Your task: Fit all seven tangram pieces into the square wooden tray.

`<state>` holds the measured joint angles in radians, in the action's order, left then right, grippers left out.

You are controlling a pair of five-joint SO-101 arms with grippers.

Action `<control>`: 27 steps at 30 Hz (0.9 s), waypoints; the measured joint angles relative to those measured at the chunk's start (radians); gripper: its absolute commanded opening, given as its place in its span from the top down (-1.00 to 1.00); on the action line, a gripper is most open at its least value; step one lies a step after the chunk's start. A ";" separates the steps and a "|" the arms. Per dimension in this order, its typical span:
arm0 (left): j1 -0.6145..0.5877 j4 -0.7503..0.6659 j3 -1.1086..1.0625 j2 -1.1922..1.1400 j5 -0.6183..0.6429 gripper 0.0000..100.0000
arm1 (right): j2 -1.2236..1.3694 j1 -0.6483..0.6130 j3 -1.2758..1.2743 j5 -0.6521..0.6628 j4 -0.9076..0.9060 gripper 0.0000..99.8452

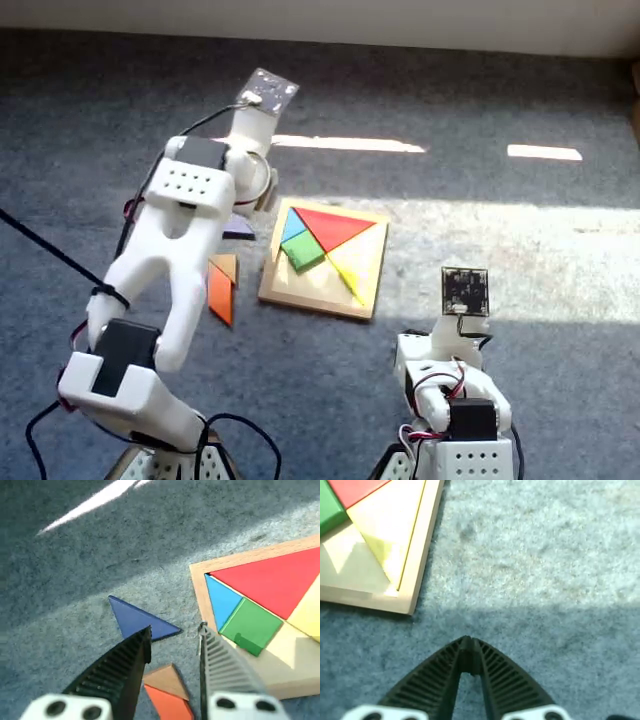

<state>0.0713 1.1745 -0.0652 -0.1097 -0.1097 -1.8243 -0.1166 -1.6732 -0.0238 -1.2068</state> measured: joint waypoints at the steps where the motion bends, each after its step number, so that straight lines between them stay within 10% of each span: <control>1: -0.028 0.008 -0.002 0.000 0.000 0.39 | 0.000 0.000 0.000 0.000 0.000 0.99; 27: -0.181 -0.041 -0.374 -0.008 0.117 0.34 | 0.000 0.000 0.000 0.000 0.000 0.99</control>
<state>-0.1097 1.1331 -0.4396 -0.1174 0.0069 -1.8243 -0.1166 -1.6732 -0.0238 -1.2068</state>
